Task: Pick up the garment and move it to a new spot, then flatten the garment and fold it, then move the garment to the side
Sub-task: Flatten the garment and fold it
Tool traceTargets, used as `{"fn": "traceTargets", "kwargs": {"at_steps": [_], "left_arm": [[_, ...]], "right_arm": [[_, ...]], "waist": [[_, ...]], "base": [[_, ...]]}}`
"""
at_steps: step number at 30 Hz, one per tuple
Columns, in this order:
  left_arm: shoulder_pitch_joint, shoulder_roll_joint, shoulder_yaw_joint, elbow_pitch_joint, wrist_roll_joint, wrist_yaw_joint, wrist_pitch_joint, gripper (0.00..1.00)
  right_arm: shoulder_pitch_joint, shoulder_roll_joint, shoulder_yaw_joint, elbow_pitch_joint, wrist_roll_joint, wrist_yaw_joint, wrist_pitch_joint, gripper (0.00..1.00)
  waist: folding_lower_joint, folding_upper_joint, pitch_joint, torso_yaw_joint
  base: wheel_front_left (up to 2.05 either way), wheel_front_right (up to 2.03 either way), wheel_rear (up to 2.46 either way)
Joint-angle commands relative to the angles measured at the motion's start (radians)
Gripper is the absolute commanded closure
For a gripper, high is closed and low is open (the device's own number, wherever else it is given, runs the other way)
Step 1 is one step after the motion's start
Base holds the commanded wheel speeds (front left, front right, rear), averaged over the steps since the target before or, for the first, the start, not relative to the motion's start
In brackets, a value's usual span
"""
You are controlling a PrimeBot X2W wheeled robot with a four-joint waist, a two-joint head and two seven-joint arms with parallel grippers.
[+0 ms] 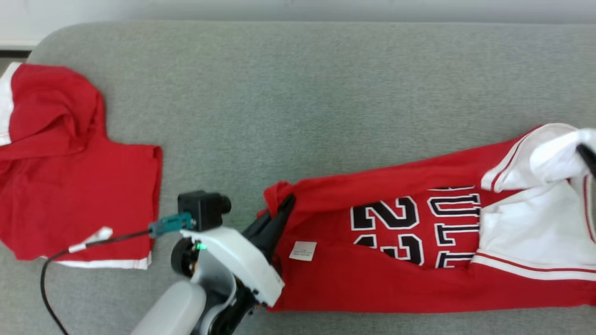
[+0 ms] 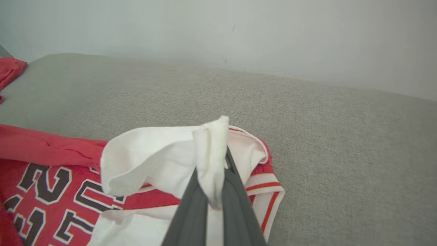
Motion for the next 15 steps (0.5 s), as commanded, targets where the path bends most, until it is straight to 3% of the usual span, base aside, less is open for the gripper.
{"fn": "traceTargets", "kwargs": {"at_steps": [1,11,13,14,15], "left_arm": [[0.026,0.010,0.002,-0.008,-0.006,0.007,-0.006,1.00],[0.143,0.033,0.024,-0.059,-0.039,0.042,-0.027,1.00],[0.155,0.040,0.027,-0.063,-0.028,0.050,-0.033,0.51],[0.161,0.043,0.027,-0.065,-0.024,0.054,-0.035,0.00],[0.168,0.048,0.024,-0.065,-0.021,0.056,-0.034,0.00]], "right_arm": [[0.026,0.011,0.001,-0.003,0.008,0.000,-0.013,1.00],[0.123,0.056,0.015,0.009,-0.008,0.000,-0.056,1.00],[0.133,0.061,0.021,0.012,-0.012,0.000,-0.053,1.00],[0.139,0.061,0.025,0.012,-0.013,0.000,-0.050,0.75],[0.148,0.062,0.031,0.015,-0.010,0.000,-0.044,0.60]], "waist": [[0.0000,0.0000,-0.019,-0.024],[0.0000,0.0000,-0.042,-0.058],[0.0000,0.0000,-0.047,-0.062],[0.0000,0.0000,-0.049,-0.064],[0.0000,0.0000,-0.052,-0.067]], "base": [[0.00,0.00,0.00],[0.00,0.00,0.00],[0.00,0.00,0.00],[0.00,0.00,0.00],[0.00,0.00,0.00]]}}
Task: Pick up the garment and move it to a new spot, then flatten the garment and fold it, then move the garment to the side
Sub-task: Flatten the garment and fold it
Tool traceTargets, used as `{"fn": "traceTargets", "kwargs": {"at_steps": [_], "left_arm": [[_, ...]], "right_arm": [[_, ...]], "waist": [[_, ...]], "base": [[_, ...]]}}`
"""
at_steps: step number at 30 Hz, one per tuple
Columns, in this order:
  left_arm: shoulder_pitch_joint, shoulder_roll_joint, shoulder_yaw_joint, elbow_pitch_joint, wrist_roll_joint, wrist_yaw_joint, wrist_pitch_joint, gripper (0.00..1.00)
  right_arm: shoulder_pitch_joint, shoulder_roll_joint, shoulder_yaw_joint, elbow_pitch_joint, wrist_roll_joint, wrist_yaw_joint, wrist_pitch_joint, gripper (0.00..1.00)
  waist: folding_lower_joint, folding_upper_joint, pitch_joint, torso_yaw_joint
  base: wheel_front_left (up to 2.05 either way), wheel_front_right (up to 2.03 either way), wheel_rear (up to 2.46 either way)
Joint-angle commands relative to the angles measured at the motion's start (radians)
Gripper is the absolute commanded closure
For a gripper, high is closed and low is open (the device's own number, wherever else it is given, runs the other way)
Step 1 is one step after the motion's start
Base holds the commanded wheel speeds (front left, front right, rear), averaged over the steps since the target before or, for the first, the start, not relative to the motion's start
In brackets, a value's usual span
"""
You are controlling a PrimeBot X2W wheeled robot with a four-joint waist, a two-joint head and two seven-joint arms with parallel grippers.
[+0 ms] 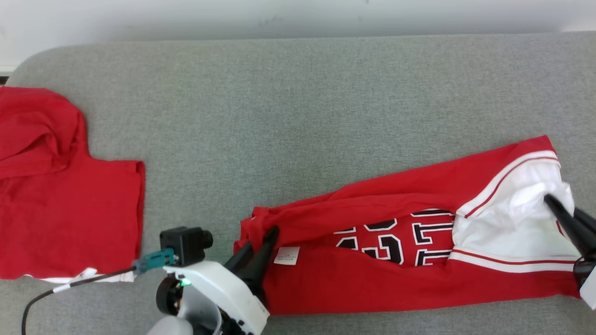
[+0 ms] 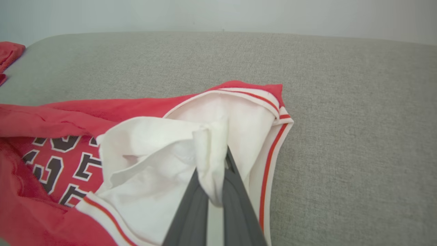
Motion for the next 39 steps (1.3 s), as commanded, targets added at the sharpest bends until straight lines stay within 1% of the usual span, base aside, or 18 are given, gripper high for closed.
{"fn": "traceTargets", "kwargs": {"at_steps": [1,2,3,4,7,10,12,15,16,19,23,24,28,33,35,39], "left_arm": [[0.021,0.010,0.000,-0.003,0.004,0.003,-0.003,0.00],[0.029,0.015,-0.003,-0.003,0.006,0.006,-0.001,0.00],[0.036,0.025,-0.004,-0.003,0.014,0.008,-0.001,0.00],[0.041,0.035,-0.002,-0.003,0.022,0.015,-0.007,0.00],[0.070,0.050,0.004,-0.005,0.048,0.032,-0.032,0.00],[0.097,0.074,0.019,-0.012,0.093,0.058,-0.094,0.00],[0.121,0.076,0.030,-0.019,0.121,0.073,-0.146,0.00],[0.149,0.080,0.056,-0.034,0.180,0.109,-0.266,0.00],[0.164,0.070,0.064,-0.032,0.193,0.124,-0.303,0.00],[0.179,0.070,0.067,-0.023,0.270,0.149,-0.364,0.00],[0.193,0.033,0.075,-0.015,0.352,0.163,-0.385,0.00],[0.190,0.016,0.087,-0.027,0.380,0.163,-0.384,0.00],[0.208,-0.040,0.123,-0.046,0.462,0.140,-0.384,0.00],[0.230,-0.101,0.175,-0.049,0.524,0.091,-0.384,0.00],[0.235,-0.123,0.191,-0.044,0.541,0.068,-0.384,0.00],[0.245,-0.155,0.221,-0.031,0.572,0.027,-0.384,0.00]], "right_arm": [[0.022,0.000,0.010,0.004,0.000,0.000,0.009,0.54],[0.029,-0.002,0.014,0.004,0.001,0.000,0.015,0.52],[0.033,-0.005,0.016,0.004,0.000,0.000,0.018,0.33],[0.037,-0.008,0.016,0.005,-0.004,0.000,0.020,0.00],[0.055,-0.016,0.011,-0.001,-0.005,0.000,0.025,0.00],[0.081,-0.030,-0.011,-0.019,0.015,0.000,0.036,0.00],[0.098,-0.037,-0.043,-0.032,0.034,0.000,0.031,0.00],[0.123,-0.037,-0.114,-0.031,0.060,0.000,0.024,0.00],[0.125,-0.037,-0.138,-0.020,0.051,0.000,0.024,0.00],[0.131,-0.017,-0.179,0.014,0.025,0.000,0.075,0.00],[0.108,0.036,-0.209,0.062,-0.008,0.000,0.182,0.00],[0.103,0.052,-0.213,0.080,-0.019,0.000,0.211,0.00],[0.093,0.117,-0.228,0.148,-0.064,0.000,0.310,0.00],[0.079,0.193,-0.259,0.246,-0.115,0.000,0.397,0.00],[0.071,0.230,-0.260,0.267,-0.128,0.000,0.424,0.00],[0.049,0.299,-0.252,0.279,-0.104,0.004,0.471,0.00]], "waist": [[0.0001,0.0000,-0.006,-0.004],[0.0001,0.0000,-0.010,-0.007],[0.0001,0.0000,-0.014,-0.010],[0.0001,0.0000,-0.018,-0.013],[0.0001,0.0000,-0.030,-0.019],[0.0001,0.0000,-0.047,-0.022],[0.0001,0.0000,-0.057,-0.022],[0.0001,0.0000,-0.072,-0.022],[0.0001,0.0000,-0.077,-0.020],[0.0001,0.0000,-0.088,-0.012],[0.0001,0.0000,-0.091,0.004],[0.0001,0.0000,-0.091,0.010],[0.0001,0.0000,-0.082,0.034],[0.0001,0.0000,-0.068,0.064],[0.0001,0.0000,-0.065,0.075],[0.0001,0.0000,-0.064,0.091]], "base": [[0.00,0.00,0.00],[0.00,0.00,0.00],[0.00,0.00,0.00],[0.00,0.00,0.00],[0.00,0.00,0.00],[0.00,0.00,0.00],[0.00,0.00,0.00],[0.00,0.00,0.00],[0.00,0.00,0.00],[0.00,0.00,0.00],[0.00,0.00,0.00],[0.00,0.00,0.00],[0.00,0.00,0.00],[0.00,0.00,0.00],[0.00,0.00,0.00],[0.00,0.00,0.00]]}}
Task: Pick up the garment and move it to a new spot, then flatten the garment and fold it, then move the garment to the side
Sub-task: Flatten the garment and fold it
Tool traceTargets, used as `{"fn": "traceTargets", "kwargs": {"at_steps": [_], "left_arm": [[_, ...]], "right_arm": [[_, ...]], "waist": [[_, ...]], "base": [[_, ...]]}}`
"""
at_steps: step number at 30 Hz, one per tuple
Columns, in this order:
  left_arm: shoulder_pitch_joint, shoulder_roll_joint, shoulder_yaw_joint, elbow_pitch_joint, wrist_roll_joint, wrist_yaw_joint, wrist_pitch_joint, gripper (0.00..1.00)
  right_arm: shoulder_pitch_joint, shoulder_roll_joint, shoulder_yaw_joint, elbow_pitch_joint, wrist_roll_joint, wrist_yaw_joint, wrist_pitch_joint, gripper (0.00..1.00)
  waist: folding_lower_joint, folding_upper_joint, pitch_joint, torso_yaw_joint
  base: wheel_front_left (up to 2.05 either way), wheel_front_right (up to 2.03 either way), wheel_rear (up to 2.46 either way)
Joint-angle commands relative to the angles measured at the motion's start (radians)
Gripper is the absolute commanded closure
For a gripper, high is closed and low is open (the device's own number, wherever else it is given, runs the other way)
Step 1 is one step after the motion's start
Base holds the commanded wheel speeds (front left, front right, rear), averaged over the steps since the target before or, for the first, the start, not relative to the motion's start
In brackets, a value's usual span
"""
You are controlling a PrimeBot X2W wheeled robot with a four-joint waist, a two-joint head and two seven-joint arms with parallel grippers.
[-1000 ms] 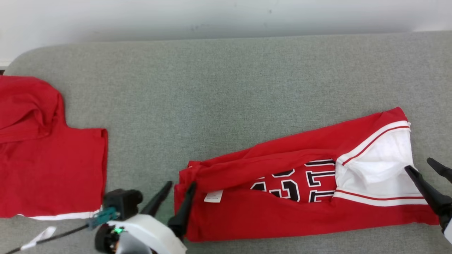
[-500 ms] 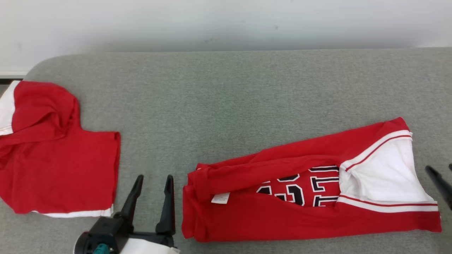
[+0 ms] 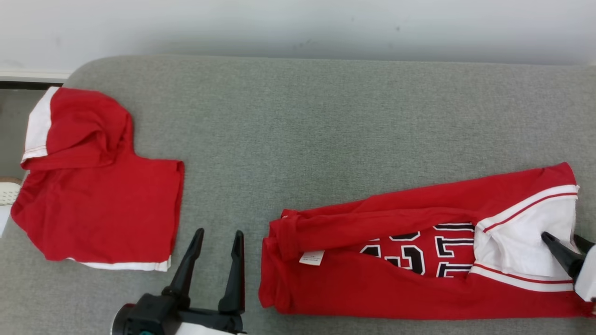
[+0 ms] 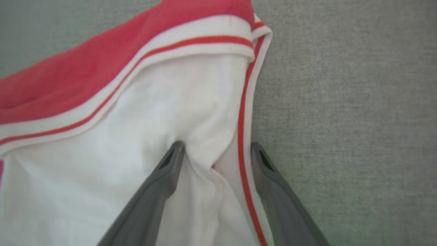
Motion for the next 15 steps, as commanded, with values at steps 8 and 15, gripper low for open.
{"fn": "traceTargets", "kwargs": {"at_steps": [8,15], "left_arm": [[0.032,-0.043,0.059,0.041,0.043,-0.068,0.000,0.00],[0.065,-0.053,0.101,0.066,0.073,-0.106,0.000,0.00]], "right_arm": [[-0.004,0.091,0.054,-0.021,0.087,0.010,0.068,1.00],[-0.002,0.004,0.003,-0.033,0.122,0.005,0.014,1.00]], "waist": [[0.0001,0.0000,-0.024,0.027],[0.0001,0.0000,-0.056,-0.008]], "base": [[0.00,0.00,0.00],[0.00,0.00,0.00]]}}
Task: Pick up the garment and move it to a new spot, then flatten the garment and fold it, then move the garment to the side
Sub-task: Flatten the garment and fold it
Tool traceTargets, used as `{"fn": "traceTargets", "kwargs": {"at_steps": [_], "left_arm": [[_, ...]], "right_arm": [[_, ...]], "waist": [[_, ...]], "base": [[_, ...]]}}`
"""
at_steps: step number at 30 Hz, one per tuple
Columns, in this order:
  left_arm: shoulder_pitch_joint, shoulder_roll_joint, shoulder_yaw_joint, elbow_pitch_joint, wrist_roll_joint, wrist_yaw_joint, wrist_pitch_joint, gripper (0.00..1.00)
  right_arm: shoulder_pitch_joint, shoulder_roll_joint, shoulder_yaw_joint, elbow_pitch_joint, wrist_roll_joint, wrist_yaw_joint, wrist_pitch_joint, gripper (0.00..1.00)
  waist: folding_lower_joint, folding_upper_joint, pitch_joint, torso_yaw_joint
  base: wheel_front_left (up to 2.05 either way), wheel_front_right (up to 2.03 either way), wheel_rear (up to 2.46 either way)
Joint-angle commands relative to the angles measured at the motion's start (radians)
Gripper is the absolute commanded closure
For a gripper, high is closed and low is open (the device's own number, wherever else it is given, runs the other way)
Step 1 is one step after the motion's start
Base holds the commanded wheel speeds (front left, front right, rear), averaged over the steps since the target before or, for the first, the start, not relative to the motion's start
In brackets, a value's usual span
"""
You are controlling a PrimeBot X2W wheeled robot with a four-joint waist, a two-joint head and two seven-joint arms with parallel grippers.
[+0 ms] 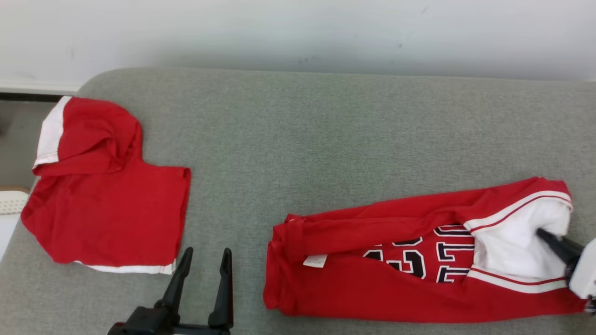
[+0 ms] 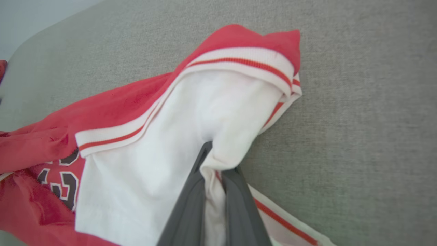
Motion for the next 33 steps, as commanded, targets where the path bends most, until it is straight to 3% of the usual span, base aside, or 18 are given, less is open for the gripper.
{"fn": "traceTargets", "kwargs": {"at_steps": [1,3,12,18,23,27,33], "left_arm": [[0.017,0.000,0.013,0.010,0.019,-0.009,0.000,0.00],[0.017,-0.001,0.016,0.014,0.026,-0.014,0.000,0.00],[0.025,-0.005,0.032,0.054,0.031,-0.045,0.000,0.00],[0.033,-0.006,0.024,0.062,0.012,-0.041,0.000,0.00],[0.040,-0.006,0.009,0.058,0.001,-0.027,0.000,0.00],[0.028,-0.006,-0.003,0.060,-0.005,-0.020,0.000,0.00],[0.027,-0.006,-0.011,0.059,-0.017,-0.009,0.000,0.00]], "right_arm": [[0.012,-0.036,-0.025,0.009,0.011,0.000,-0.016,1.00],[0.014,-0.051,-0.039,0.015,0.015,0.000,-0.020,1.00],[0.049,-0.234,-0.169,0.068,0.022,0.000,-0.082,1.00],[0.075,-0.300,-0.195,-0.024,0.053,0.000,-0.064,1.00],[0.097,-0.282,-0.164,-0.182,0.078,0.000,-0.012,1.00],[0.120,-0.232,-0.108,-0.297,0.052,0.000,0.026,1.00],[0.163,-0.078,-0.031,-0.359,-0.007,0.000,0.054,1.00]], "waist": [[0.0000,0.0000,-0.015,-0.021],[0.0000,0.0000,-0.016,-0.027],[0.0000,0.0000,-0.033,-0.055],[0.0000,0.0000,-0.055,-0.064],[0.0000,0.0000,-0.068,-0.072],[0.0000,0.0000,-0.069,-0.069],[0.0000,0.0000,-0.067,-0.054]], "base": [[0.00,0.00,0.00],[0.00,0.00,0.00],[0.00,0.00,0.00],[0.00,0.00,0.00],[0.00,0.00,0.00],[0.00,0.00,0.00],[0.00,0.00,0.00]]}}
